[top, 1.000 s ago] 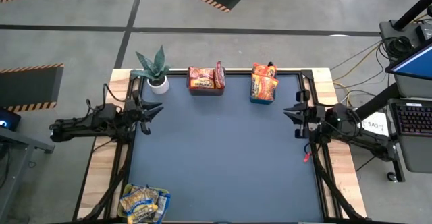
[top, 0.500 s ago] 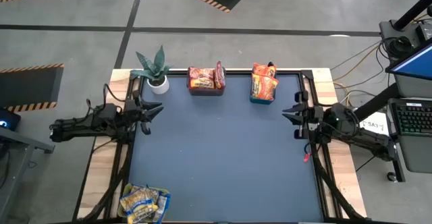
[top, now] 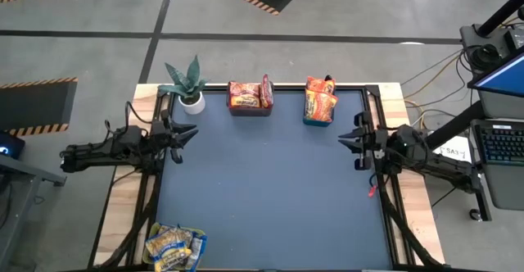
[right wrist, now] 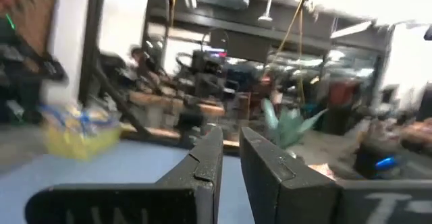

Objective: Sort Maruchan noodles
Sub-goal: Return to Home Position

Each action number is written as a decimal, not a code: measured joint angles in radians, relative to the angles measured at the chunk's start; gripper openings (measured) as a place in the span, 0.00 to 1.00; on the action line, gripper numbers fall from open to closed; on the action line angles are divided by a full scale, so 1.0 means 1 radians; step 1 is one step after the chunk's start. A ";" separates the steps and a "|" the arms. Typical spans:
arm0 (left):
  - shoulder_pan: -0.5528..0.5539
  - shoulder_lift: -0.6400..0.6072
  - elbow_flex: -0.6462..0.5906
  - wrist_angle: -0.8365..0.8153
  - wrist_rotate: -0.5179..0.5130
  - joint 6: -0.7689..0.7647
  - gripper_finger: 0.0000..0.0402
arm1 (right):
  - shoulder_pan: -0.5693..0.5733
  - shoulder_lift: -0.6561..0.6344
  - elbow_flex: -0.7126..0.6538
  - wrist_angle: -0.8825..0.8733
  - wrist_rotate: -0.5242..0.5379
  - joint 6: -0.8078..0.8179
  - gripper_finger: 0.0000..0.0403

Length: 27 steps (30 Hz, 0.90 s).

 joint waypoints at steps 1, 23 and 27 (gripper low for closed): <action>0.000 0.000 0.000 0.000 0.000 0.000 0.17 | 0.012 -0.031 0.000 -0.032 0.022 -0.045 0.11; 0.000 0.019 0.001 0.000 0.000 0.000 0.17 | 0.063 -0.056 -0.010 -0.256 0.160 -0.228 0.11; 0.000 0.019 0.001 0.000 0.001 0.000 0.17 | 0.061 -0.056 -0.010 -0.258 0.160 -0.209 0.11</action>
